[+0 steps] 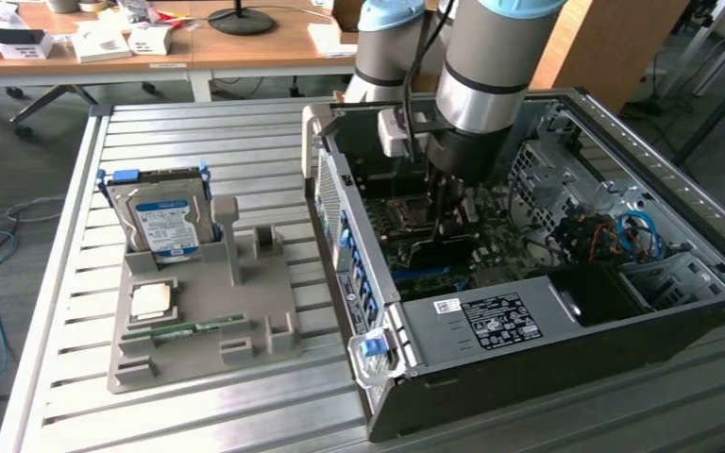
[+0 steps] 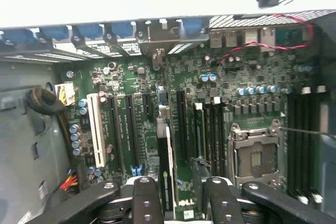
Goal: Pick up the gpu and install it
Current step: 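Insert the gpu into the slot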
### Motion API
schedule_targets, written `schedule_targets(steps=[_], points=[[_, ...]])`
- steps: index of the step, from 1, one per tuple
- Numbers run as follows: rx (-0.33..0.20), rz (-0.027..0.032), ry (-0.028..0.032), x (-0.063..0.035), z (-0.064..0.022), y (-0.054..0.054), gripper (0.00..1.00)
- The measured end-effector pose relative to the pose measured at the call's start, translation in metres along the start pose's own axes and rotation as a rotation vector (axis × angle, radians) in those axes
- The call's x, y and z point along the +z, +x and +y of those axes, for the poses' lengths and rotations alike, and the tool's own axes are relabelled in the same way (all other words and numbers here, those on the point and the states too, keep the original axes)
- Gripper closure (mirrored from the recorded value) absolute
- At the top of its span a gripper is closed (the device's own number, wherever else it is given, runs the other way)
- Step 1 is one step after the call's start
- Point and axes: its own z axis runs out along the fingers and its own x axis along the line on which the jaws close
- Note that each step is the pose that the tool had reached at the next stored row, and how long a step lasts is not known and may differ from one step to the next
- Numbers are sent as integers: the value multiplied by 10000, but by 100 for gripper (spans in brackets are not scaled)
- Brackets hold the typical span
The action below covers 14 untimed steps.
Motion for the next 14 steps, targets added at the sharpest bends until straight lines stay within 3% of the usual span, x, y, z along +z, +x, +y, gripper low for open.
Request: schedule_targets(steps=[5, 14], points=[[7, -98, -9, -196, -12, -17, 61], [18, -258, -23, -418, -26, -36, 61]])
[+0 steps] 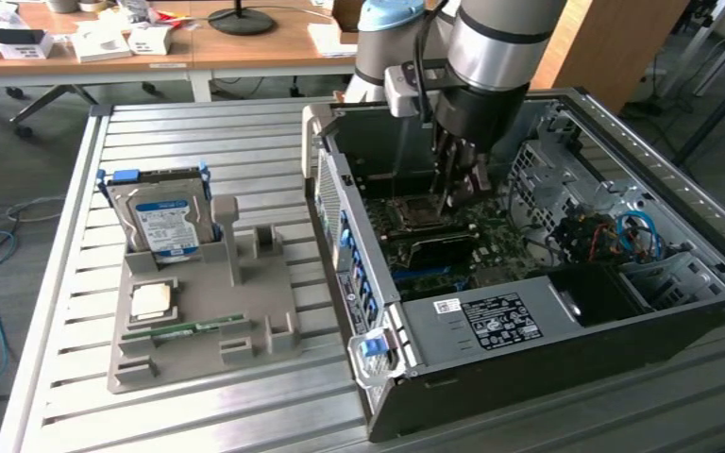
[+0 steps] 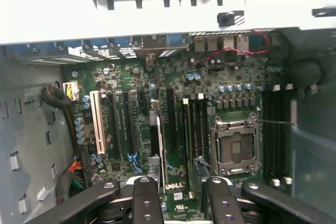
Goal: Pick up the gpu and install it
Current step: 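Insert the gpu into the slot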
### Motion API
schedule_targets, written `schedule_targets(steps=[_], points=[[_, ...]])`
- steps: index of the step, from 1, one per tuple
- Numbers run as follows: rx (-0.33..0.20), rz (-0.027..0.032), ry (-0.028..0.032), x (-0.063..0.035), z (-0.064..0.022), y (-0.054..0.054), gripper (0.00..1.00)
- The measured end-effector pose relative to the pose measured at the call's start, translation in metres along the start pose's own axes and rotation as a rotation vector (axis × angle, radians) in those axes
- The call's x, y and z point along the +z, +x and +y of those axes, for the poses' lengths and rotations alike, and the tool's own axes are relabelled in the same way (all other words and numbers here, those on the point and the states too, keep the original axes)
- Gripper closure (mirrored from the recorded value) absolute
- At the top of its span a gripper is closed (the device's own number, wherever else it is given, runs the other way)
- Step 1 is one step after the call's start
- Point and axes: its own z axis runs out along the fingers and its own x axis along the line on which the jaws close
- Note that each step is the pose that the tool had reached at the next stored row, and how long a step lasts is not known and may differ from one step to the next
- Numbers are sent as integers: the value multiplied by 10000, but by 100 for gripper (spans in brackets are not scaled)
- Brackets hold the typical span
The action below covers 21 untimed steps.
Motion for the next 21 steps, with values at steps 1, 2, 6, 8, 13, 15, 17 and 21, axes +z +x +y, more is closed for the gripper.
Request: schedule_targets(steps=[1, 2, 6, 8, 13, 15, 17, 21], points=[[2, -23, -1, -22, -1, -3, 61], [4, -45, -4, -43, -3, -5, 61], [10, -132, -11, -132, -8, -15, 61], [10, -141, -11, -151, -9, -17, 61], [8, -117, -11, -166, -11, -19, 61], [2, -59, -2, -174, -12, -21, 61], [-2, 22, 7, -176, -12, -21, 61], [-18, 335, 39, -179, -12, -21, 61]])
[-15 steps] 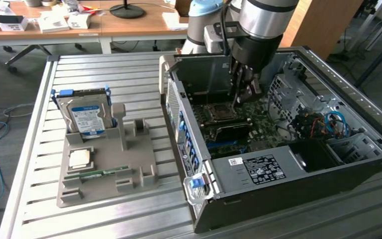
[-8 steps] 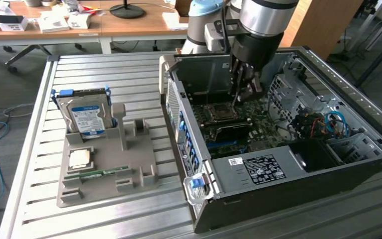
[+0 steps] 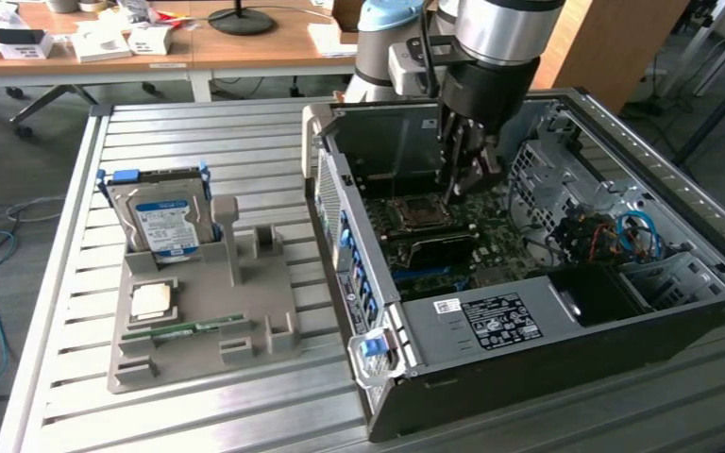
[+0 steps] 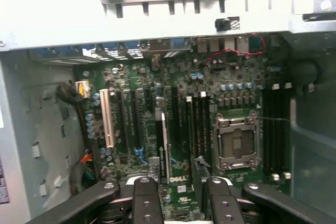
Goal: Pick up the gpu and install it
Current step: 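Insert the gpu into the slot, then press down on the gpu until it lock into place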
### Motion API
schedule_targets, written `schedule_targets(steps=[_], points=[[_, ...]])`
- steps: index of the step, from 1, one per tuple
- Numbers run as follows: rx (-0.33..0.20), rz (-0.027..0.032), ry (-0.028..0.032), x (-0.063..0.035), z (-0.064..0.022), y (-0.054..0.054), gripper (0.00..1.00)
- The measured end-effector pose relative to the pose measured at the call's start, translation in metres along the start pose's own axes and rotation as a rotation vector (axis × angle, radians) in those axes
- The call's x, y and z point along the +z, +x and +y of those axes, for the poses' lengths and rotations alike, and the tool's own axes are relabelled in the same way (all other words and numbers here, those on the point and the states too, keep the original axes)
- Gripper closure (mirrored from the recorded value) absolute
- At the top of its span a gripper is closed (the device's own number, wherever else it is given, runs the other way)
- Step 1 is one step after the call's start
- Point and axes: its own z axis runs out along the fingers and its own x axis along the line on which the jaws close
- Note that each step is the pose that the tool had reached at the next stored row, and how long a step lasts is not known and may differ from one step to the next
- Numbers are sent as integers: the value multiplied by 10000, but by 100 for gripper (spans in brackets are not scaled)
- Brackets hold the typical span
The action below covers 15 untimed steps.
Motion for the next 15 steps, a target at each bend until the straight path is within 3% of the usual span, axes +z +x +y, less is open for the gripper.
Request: schedule_targets(steps=[1, 15], points=[[-3, 30, 3, 0, -1, 0, 61], [-3, 31, 3, 0, 0, 0, 61]])
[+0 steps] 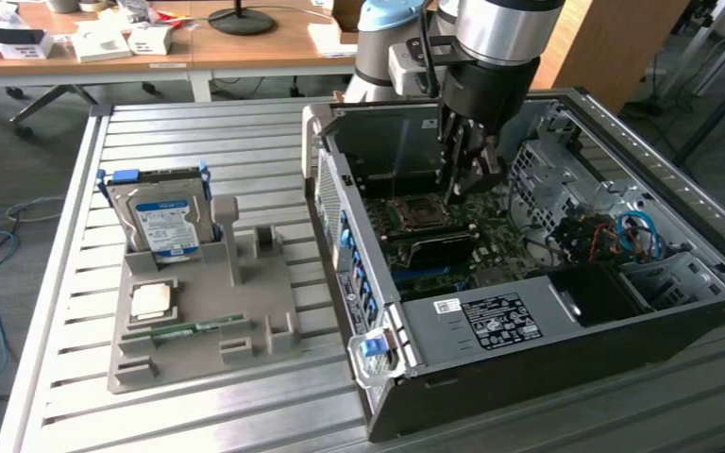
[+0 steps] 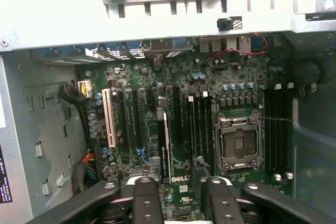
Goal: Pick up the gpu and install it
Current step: 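Press down on the gpu until it lock into place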
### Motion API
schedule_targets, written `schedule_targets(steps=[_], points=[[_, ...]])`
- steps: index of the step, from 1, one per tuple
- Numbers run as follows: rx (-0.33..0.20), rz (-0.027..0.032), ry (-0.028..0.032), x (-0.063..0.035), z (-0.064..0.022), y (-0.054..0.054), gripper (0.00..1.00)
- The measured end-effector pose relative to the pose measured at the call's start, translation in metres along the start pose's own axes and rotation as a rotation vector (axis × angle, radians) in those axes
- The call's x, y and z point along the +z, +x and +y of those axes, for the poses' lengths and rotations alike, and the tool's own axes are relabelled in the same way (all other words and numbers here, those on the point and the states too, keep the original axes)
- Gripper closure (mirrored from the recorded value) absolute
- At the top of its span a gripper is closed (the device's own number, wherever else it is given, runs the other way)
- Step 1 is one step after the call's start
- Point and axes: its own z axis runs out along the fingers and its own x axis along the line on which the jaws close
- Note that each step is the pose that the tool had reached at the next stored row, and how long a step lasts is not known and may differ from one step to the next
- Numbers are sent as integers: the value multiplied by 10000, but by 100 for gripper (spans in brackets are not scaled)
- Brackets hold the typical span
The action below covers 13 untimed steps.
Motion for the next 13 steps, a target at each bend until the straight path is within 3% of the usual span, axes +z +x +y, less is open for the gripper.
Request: schedule_targets(steps=[3, 5, 8, 13], points=[[0, 0, 1, 0, 0, 0, 69], [0, 0, 0, 0, 0, 0, 81], [0, 0, 0, 0, 0, 0, 89], [0, 0, 1, 0, 0, 0, 89]])
